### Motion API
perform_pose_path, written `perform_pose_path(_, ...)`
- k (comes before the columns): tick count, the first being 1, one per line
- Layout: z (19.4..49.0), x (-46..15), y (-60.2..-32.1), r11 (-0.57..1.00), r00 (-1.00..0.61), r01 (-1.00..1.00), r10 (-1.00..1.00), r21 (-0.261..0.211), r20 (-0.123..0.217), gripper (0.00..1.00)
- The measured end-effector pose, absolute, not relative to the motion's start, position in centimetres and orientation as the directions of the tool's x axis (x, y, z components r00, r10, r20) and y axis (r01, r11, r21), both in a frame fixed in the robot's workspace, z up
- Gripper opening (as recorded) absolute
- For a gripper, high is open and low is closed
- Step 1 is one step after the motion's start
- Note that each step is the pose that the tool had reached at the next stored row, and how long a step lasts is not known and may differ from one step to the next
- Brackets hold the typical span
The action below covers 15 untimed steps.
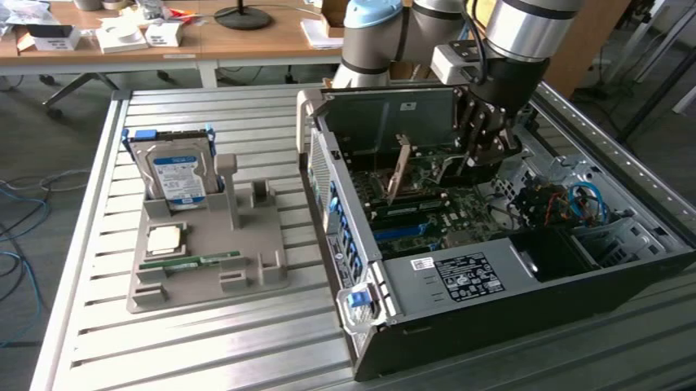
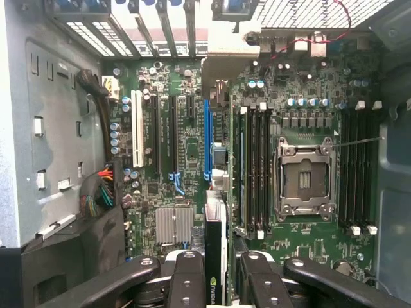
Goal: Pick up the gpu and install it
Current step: 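Insert the gpu into the slot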
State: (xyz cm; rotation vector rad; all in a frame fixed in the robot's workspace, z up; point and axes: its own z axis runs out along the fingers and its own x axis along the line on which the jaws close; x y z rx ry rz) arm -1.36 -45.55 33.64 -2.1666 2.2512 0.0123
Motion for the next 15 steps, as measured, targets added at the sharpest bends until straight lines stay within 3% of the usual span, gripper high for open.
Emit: perform_pose_path(15, 33.57, -1.74, -45.55, 0.033, -0.033, -0.999, -0.999, -0.008, -0.018, 0.26)
